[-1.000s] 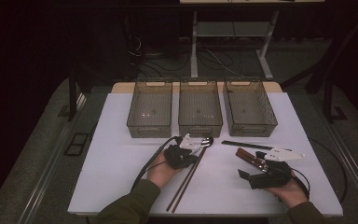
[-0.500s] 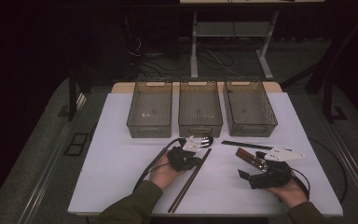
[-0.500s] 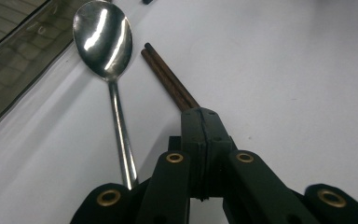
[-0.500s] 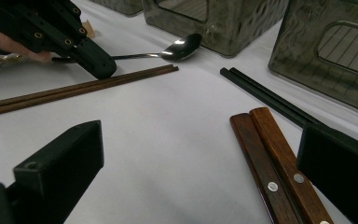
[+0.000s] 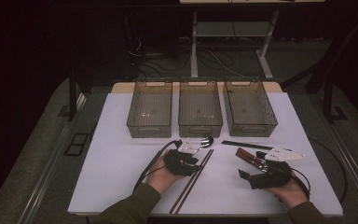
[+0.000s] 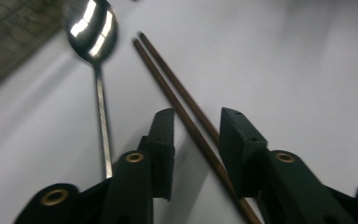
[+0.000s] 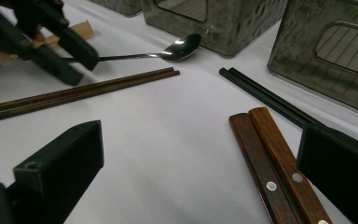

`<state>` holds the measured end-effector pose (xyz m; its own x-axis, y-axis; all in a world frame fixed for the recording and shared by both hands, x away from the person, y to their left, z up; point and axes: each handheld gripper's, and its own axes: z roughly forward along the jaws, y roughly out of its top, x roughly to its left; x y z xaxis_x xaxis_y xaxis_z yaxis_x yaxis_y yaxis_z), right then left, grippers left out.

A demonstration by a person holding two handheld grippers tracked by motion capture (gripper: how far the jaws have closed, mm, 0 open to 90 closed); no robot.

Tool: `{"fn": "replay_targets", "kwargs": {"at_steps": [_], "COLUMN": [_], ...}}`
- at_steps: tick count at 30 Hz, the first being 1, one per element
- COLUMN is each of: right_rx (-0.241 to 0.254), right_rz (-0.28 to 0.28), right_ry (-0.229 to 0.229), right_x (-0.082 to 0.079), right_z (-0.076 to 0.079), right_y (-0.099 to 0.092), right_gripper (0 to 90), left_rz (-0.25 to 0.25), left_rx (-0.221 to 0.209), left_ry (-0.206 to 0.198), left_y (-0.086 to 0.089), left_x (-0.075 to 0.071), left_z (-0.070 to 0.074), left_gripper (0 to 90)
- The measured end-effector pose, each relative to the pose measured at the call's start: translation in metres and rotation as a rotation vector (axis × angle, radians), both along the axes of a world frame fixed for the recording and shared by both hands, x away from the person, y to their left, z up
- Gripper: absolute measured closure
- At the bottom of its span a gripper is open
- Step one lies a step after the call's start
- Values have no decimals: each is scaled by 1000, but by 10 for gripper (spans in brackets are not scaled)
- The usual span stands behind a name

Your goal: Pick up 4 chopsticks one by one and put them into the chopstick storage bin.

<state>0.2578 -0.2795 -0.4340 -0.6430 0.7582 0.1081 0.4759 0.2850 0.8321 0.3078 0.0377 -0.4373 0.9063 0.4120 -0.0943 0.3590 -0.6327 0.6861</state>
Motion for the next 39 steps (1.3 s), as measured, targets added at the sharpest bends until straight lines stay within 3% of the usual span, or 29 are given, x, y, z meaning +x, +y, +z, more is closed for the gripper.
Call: {"fn": "replay_targets", "kwargs": {"at_steps": [3, 6, 12, 17, 21, 22, 30, 39], "right_rx": [-1, -4, -5, -7, -7, -8, -8, -7], "right_rz": [-1, 0, -2, -1, -1, -1, -1, -1], "right_ry": [0, -2, -2, -5, -6, -5, -6, -6], "right_x": [0, 0, -1, 0, 0, 0, 0, -1], "right_z": [0, 0, 0, 0, 0, 0, 0, 0], "right_y": [0, 1, 0, 0, 0, 1, 1, 0], "right_gripper": [5, 5, 5, 5, 5, 5, 5, 5], "left_rz": [0, 33, 41, 40, 37, 33, 4, -1], "left_rx": [12, -17, -6, 32, 55, 76, 88, 91], "left_ry": [4, 42, 29, 20, -21, -51, -50, -40], "left_y": [3, 8, 7, 3, 0, -3, -4, -4], "left_x": [-7, -19, -25, -26, -30, -33, -34, -32], "left_z": [1, 1, -3, -6, -6, -6, -5, -4], "left_gripper": [613, 558, 540, 552, 572, 585, 690, 707]}}
